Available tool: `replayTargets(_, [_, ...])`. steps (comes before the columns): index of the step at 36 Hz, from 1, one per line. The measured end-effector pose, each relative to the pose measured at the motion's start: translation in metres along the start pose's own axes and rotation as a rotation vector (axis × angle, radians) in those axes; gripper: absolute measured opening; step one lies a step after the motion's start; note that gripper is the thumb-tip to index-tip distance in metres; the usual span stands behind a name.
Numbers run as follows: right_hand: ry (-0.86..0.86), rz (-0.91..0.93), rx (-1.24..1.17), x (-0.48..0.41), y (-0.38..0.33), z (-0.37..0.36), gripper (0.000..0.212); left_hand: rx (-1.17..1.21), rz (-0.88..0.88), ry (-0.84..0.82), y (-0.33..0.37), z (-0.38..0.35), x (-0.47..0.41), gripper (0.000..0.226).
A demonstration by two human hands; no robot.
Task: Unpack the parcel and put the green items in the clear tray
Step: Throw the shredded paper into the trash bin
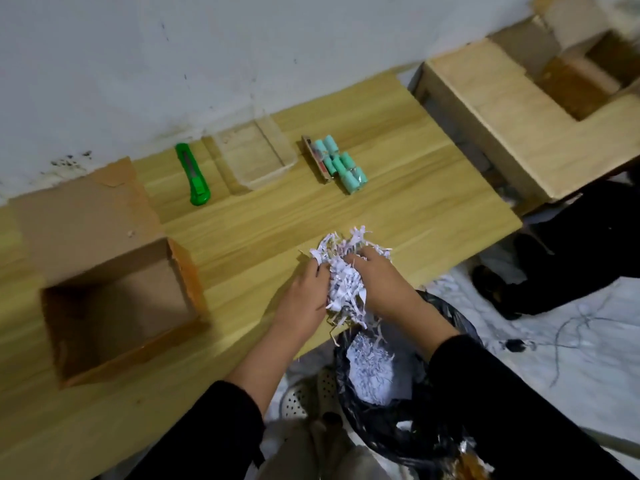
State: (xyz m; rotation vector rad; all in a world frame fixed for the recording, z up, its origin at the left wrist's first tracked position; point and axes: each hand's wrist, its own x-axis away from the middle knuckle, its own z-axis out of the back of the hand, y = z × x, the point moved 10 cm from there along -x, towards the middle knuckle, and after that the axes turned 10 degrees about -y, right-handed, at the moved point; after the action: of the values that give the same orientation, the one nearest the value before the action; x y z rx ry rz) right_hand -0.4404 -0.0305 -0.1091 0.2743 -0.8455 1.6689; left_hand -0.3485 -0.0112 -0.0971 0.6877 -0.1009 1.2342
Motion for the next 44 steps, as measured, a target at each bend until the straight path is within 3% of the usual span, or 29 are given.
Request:
replayTargets(4, [0.129, -0.136, -0.109, 0.042, 0.053, 0.013, 0.093, 0.062, -0.145, -0.03, 0.054, -0.006, -0.01, 0.053])
replayTargets(10, [0.306, -0.313, -0.22, 0.117, 0.133, 0.018, 0.071, 0.063, -0.354, -0.158, 0.139, -0.038, -0.025, 0.065])
replayTargets(16, [0.318, -0.469, -0.364, 0.166, 0.183, -0.014, 0.068, 0.029, -0.446, -0.326, 0.187, -0.094, -0.033, 0.072])
replayTargets(27, [0.158, -0.595, -0.521, 0.155, 0.228, -0.092, 0.066, -0.012, -0.366, -0.478, 0.176, -0.169, -0.05, 0.072])
replayTargets(38, [0.105, -0.578, -0.571, 0.149, 0.245, -0.119, 0.091, -0.129, -0.365, -0.534, 0.174, -0.199, -0.058, 0.072])
replayTargets(44, [0.086, -0.529, -0.563, 0.146, 0.242, -0.126, 0.085, -0.16, -0.398, -0.537, 0.179, -0.205, -0.051, 0.055])
